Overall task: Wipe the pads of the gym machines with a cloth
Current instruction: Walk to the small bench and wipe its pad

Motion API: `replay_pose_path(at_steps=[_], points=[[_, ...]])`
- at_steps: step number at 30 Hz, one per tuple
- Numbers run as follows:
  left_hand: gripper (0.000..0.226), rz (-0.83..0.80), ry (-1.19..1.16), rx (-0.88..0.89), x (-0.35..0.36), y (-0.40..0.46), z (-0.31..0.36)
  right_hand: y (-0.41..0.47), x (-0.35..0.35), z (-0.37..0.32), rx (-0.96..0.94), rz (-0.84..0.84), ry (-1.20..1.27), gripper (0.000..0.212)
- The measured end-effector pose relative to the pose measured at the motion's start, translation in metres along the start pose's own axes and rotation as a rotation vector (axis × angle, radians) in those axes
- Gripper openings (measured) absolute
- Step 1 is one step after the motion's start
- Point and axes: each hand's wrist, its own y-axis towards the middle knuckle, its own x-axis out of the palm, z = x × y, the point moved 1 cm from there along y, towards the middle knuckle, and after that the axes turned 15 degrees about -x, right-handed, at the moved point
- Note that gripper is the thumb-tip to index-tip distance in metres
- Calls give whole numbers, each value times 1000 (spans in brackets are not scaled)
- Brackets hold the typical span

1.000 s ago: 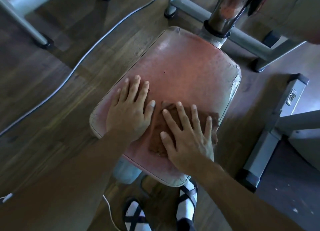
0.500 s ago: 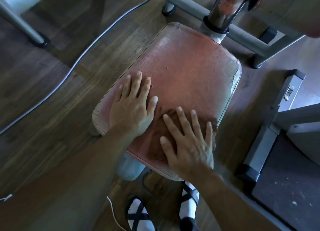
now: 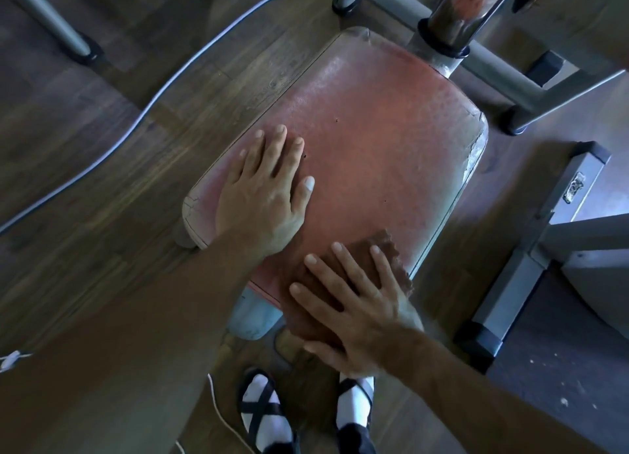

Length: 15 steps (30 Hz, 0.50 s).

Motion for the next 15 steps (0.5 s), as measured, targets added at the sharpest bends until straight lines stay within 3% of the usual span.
replay_pose_path(at_steps=[6, 10, 15], points=[[59, -7, -13, 0, -1, -1, 1, -6, 0, 25, -188, 48, 17, 76], [59, -69, -7, -43, -5, -1, 3, -11, -2, 62, -281, -40, 16, 82], [56, -127, -133, -81, -13, 1, 3, 7, -16, 113, 174, -108, 102, 75]])
